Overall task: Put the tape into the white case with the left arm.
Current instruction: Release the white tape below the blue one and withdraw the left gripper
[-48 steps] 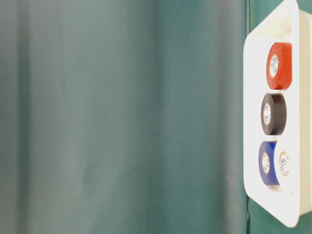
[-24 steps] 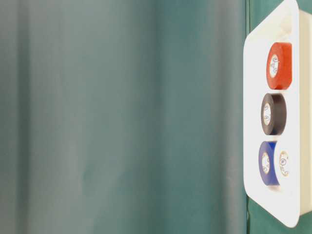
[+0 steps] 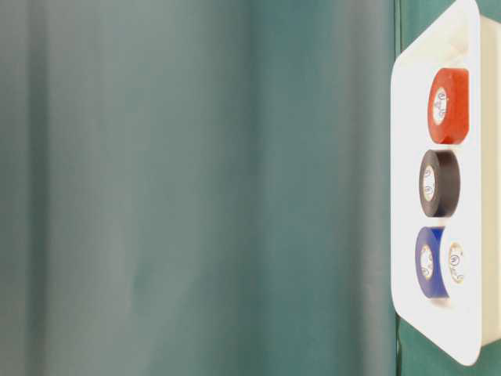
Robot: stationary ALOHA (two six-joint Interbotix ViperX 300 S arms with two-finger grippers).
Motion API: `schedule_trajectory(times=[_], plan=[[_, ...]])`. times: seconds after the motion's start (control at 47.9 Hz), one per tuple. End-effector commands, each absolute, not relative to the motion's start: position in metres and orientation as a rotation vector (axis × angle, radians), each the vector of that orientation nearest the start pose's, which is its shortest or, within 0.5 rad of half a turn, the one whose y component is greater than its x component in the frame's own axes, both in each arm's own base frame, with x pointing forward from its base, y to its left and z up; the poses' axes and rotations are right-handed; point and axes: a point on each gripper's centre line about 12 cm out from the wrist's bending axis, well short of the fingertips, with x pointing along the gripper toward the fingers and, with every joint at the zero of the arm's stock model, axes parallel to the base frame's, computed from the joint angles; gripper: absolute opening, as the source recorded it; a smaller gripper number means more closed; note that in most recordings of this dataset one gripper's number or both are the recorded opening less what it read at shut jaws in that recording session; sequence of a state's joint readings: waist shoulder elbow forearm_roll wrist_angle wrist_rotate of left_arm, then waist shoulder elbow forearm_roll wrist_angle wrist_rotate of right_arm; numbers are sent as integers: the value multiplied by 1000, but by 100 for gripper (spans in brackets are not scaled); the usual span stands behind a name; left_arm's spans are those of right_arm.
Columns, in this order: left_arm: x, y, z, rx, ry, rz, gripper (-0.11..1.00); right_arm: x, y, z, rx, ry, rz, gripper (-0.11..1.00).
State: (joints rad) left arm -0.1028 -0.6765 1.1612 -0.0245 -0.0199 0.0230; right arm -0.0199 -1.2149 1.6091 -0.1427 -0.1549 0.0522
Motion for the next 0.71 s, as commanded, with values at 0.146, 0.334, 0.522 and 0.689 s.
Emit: schedule_trajectory(times=[0.146,0.334,0.522,0.689], plan=[[235,-25,208,19,452,-103,81,133,0,147,-86,231,12,-9],[249,-30,202,23,469,-117,81,133,0,147,-86,231,12,-9],[272,-39,201,34,502,-138,81,133,0,147,-88,231,13,-9],[294,-43,196,36,536,-141,81,133,0,148,-88,230,13,-9]])
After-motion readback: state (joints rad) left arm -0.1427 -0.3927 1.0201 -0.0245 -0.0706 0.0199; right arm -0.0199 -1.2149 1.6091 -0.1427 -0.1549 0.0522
